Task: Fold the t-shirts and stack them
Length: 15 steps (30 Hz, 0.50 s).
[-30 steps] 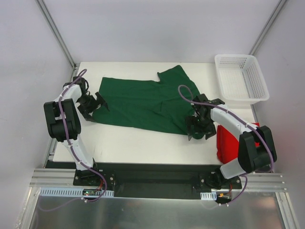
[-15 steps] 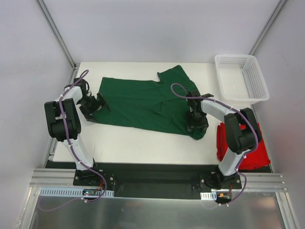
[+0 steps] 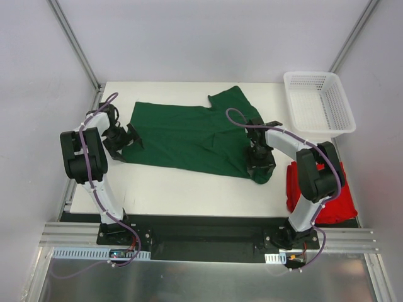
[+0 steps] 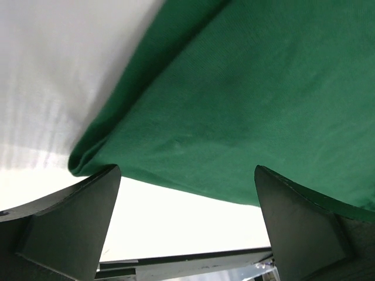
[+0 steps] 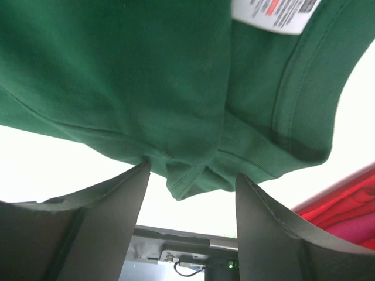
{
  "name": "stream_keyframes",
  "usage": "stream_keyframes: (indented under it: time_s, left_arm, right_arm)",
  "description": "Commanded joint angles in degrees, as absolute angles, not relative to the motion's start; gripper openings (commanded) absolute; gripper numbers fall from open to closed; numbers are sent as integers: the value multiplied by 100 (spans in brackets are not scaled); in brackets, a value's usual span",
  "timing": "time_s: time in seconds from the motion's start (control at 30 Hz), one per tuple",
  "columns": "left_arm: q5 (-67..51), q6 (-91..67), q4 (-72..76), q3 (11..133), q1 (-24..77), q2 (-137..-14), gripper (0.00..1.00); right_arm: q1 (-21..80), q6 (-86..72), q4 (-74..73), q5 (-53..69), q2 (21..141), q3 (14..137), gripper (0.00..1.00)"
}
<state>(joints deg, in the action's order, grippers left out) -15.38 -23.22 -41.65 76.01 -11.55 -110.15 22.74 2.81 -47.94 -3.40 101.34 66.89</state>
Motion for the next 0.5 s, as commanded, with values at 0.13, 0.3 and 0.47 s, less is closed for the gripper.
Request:
stream_keyframes:
  time_s: [0.13, 0.3, 0.47]
  left_arm:
    - [-985, -2153, -4544, 7901, -1195, -11232, 99]
    - [-932, -2109, -4579, 7954, -1239, -11303, 99]
    - [-932, -2074, -4597, 7989, -1309, -11320, 99]
  right_arm:
    - [2347, 351, -5256, -131, 9879, 6654, 37]
    - [2355, 395, -5493, -430, 9835, 6794, 11]
    - [2347, 448, -5835, -747, 9765, 7057, 1]
